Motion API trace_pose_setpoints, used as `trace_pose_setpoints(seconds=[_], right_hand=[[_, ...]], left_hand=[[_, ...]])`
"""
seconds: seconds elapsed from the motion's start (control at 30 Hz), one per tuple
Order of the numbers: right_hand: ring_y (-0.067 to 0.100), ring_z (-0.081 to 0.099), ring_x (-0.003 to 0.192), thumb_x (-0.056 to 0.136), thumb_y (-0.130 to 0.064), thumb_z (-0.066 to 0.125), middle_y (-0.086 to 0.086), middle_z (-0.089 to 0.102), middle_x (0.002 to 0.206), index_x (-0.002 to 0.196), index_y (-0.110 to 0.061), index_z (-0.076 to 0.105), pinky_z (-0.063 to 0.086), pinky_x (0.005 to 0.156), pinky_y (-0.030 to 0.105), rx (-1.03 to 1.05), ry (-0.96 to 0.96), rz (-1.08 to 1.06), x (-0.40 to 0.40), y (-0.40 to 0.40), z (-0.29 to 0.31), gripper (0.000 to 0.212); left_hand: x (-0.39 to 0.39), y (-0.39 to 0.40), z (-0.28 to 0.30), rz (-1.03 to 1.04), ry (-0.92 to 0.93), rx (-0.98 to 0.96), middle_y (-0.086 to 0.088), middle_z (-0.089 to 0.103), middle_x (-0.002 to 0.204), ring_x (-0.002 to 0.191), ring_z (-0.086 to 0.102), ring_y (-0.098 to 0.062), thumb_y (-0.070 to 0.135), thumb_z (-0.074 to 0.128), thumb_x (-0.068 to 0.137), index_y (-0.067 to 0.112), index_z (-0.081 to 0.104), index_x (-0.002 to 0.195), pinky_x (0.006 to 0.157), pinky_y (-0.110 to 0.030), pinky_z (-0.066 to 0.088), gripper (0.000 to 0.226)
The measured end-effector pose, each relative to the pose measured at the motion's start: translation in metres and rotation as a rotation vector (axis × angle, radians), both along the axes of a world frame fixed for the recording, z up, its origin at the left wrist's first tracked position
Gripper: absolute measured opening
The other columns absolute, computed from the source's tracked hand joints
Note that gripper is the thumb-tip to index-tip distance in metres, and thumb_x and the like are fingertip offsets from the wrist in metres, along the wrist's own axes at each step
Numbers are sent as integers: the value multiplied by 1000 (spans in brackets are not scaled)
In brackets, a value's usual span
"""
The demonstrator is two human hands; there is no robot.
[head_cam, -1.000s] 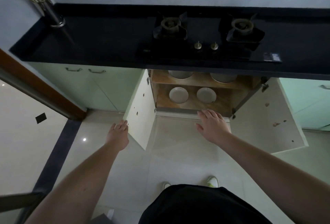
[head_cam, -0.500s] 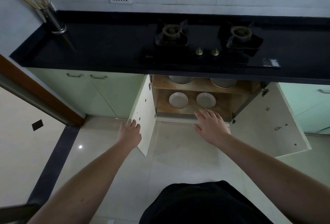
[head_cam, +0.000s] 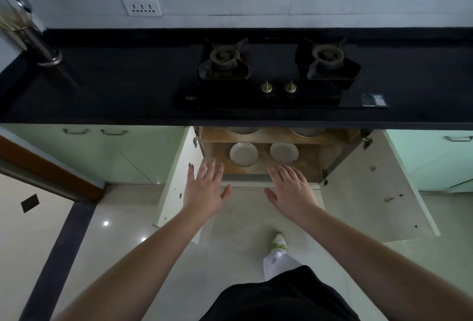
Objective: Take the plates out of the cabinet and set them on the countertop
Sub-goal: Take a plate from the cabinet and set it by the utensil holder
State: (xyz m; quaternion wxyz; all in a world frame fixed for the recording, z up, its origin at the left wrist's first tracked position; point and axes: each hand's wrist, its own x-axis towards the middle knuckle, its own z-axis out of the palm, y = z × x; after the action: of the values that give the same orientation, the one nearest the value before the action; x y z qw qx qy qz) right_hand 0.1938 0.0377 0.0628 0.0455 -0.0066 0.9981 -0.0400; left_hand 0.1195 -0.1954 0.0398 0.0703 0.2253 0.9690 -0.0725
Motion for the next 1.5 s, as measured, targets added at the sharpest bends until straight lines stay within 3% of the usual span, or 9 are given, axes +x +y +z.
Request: trace_pose_setpoints(seconds=[0.4, 0.77, 1.03, 1.23, 1.5], right_hand=[[20, 16, 148, 99, -45, 38, 4, 21, 161, 154, -18, 11, 12, 121, 36, -205, -45, 19, -103, 39, -62, 67], [20, 20, 147, 97, -47, 40, 3, 27, 159, 153, -19, 18, 8, 116, 32, -152, 26, -23, -164, 51, -178, 67], [23, 18, 148, 97, -40, 42, 5, 24, 160, 152, -17, 22, 10, 119, 38, -99, 95, -25, -216, 62, -262, 63], [25, 15, 149, 98, -49, 36, 6, 19, 162, 152, -20, 17, 5, 118, 39, -76, 135, -11, -259, 67, -333, 64], [26, 27, 145, 98, -46, 39, 9, 33, 156, 149, -16, 30, 16, 121, 43, 16, 311, 15, -291, 72, -390, 60]], left_hand=[[-77, 47, -39, 106, -38, 83, 0, 7, 167, 152, -2, -22, 69, 5, 88, 27, 12, 156, 119, -53, -1, 80], [-126, 71, -163, 115, -10, 175, -3, 13, 166, 152, 3, -23, 68, 8, 91, 24, 17, 156, 119, -47, -1, 79], [-184, 100, -244, 91, 40, 213, -5, 13, 165, 152, 5, -26, 65, 12, 91, 23, 15, 155, 122, -50, 4, 77], [-231, 113, -313, 86, 120, 244, -5, 18, 165, 151, 11, -25, 65, 16, 94, 22, 18, 155, 120, -46, 2, 74], [-268, 113, -375, 25, 326, 340, -5, 35, 158, 147, 27, -26, 63, 21, 95, 18, 33, 151, 119, -49, 21, 73]])
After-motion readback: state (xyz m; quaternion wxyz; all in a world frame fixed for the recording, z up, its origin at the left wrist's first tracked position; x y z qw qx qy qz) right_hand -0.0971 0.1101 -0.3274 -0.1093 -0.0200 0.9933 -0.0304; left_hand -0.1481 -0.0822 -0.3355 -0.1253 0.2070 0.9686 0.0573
